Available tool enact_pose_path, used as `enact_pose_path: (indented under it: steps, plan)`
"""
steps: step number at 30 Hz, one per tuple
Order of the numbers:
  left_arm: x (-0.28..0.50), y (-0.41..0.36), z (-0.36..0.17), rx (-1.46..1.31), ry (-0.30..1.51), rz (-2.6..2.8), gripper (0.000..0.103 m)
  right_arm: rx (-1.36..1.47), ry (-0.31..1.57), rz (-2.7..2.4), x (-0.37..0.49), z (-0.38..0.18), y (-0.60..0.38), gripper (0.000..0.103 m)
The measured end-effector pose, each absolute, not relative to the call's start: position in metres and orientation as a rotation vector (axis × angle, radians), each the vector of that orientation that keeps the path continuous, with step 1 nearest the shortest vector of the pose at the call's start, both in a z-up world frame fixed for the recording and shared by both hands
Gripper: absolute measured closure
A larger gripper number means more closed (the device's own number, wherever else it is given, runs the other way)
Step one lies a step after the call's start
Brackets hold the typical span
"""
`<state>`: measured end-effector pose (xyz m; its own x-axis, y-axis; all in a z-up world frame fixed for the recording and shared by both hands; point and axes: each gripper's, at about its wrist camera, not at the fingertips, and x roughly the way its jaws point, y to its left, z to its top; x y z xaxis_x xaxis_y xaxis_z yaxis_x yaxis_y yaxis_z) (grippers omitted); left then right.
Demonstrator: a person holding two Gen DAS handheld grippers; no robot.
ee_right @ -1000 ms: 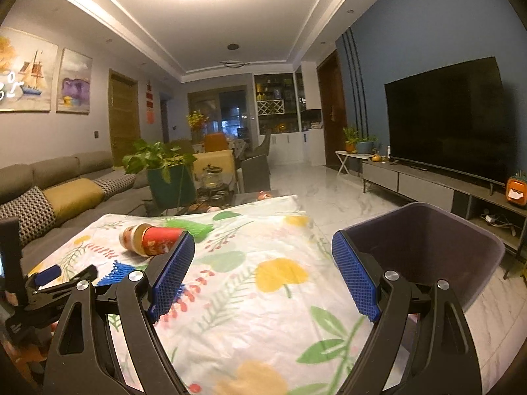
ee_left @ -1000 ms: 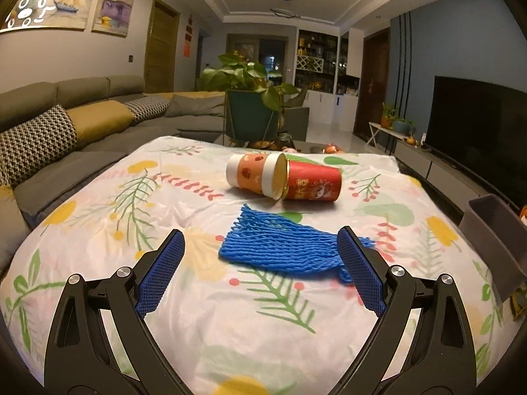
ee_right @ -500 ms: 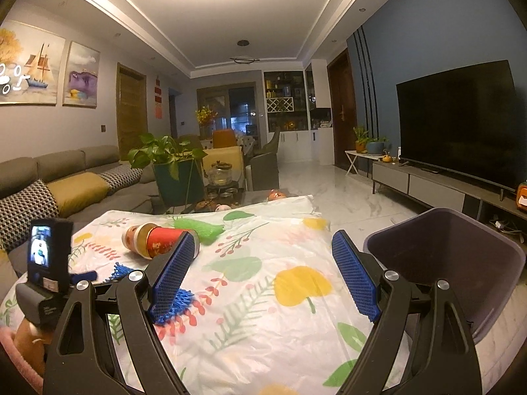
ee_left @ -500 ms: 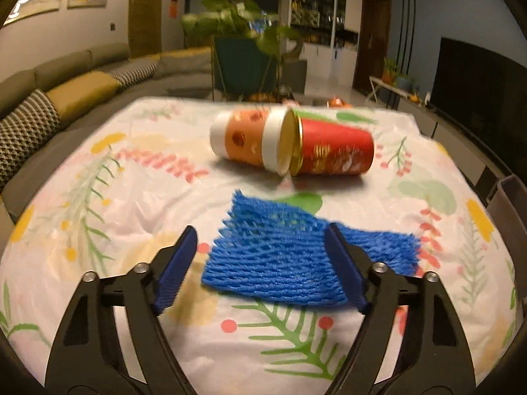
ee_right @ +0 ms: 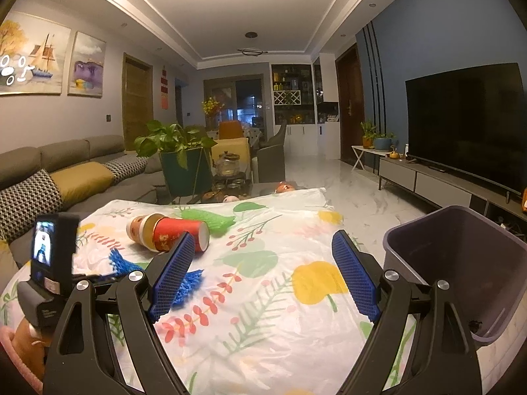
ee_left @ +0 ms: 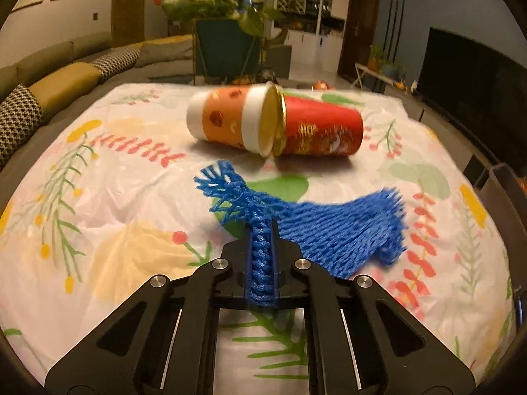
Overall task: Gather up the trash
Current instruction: 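Grasp the blue mesh net with the left tool, then grasp the red paper cup by its rim with the right tool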
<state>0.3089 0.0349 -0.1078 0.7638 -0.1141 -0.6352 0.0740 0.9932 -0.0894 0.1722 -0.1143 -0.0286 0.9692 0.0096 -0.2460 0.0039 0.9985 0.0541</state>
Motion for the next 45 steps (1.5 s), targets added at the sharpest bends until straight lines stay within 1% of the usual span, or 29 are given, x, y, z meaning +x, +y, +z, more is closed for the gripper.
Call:
enact_pose_path:
  steps: [6,12,15,17,23,33,36,38,39,41,45]
  plan:
    - [0.28,0.057,-0.083,-0.131,0.58,-0.059,0.095,0.045,0.274,0.035,0.187,-0.028,-0.096,0.02]
    - [0.257,0.093,-0.045,-0.177,0.456,0.035,0.095,0.01,0.3,0.084,0.214,-0.028,-0.056,0.02]
    - [0.249,0.108,-0.031,-0.176,0.406,0.083,0.095,-0.017,0.321,0.107,0.233,-0.031,-0.033,0.024]
    - [0.243,0.119,-0.023,-0.184,0.374,0.119,0.095,-0.039,0.337,0.116,0.249,-0.034,-0.015,0.025]
    - [0.237,0.139,-0.014,-0.203,0.327,0.154,0.095,-0.092,0.402,0.098,0.291,-0.046,0.02,0.029]
    - [0.243,0.154,-0.013,-0.232,0.313,0.133,0.095,-0.18,0.47,0.034,0.335,-0.07,0.048,0.03]
    - [0.247,0.154,-0.015,-0.235,0.319,0.122,0.095,-0.192,0.484,0.018,0.343,-0.073,0.052,0.035]
    - [0.248,0.153,-0.018,-0.237,0.32,0.119,0.095,-0.205,0.489,-0.001,0.348,-0.075,0.056,0.035]
    - [0.248,0.153,-0.019,-0.237,0.321,0.118,0.095,-0.208,0.494,-0.002,0.35,-0.076,0.057,0.039]
    - [0.248,0.153,-0.021,-0.243,0.326,0.111,0.095,-0.218,0.507,-0.007,0.355,-0.079,0.059,0.041]
    - [0.249,0.153,-0.023,-0.244,0.335,0.104,0.095,-0.212,0.536,-0.011,0.36,-0.083,0.057,0.052]
